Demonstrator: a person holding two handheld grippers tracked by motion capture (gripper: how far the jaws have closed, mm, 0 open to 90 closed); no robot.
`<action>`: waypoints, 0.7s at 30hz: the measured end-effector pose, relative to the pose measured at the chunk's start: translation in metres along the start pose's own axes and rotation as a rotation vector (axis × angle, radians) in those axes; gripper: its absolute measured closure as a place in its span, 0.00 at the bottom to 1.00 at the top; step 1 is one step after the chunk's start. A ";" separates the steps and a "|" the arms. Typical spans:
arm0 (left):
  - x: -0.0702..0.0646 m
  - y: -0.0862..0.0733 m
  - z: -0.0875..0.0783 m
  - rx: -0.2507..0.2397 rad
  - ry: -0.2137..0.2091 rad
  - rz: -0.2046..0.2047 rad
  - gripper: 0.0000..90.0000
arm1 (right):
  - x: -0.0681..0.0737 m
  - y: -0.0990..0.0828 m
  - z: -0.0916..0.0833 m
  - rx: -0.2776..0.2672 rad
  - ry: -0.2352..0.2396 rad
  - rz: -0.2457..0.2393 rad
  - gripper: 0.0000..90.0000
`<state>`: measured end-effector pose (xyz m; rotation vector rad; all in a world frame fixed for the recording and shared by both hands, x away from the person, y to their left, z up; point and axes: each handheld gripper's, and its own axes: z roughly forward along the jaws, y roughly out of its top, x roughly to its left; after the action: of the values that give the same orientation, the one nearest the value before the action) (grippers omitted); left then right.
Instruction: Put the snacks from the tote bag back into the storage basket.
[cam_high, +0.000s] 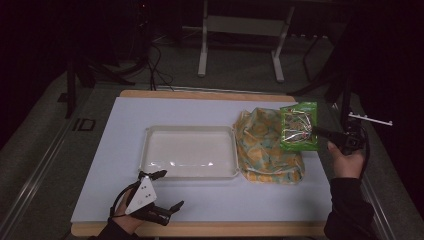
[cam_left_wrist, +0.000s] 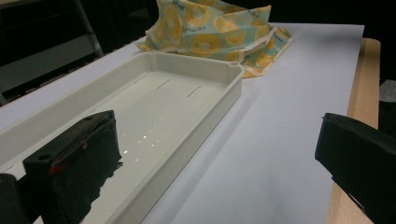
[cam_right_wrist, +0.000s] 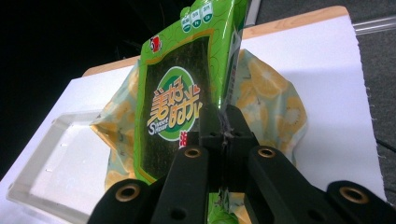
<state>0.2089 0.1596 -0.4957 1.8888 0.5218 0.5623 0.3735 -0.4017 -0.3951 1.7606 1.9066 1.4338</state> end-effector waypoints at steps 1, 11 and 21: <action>0.000 0.000 0.000 0.000 0.000 0.000 0.00 | 0.002 0.001 0.000 -0.003 0.001 -0.005 0.99; 0.000 0.000 0.000 0.000 0.000 0.002 0.00 | 0.021 0.011 0.001 -0.014 0.017 -0.032 0.99; -0.001 0.000 0.000 -0.001 0.000 0.003 0.00 | 0.039 0.016 0.012 -0.020 0.050 -0.040 0.99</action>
<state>0.2083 0.1596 -0.4957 1.8887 0.5189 0.5645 0.3809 -0.3655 -0.3723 1.6837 1.9336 1.4910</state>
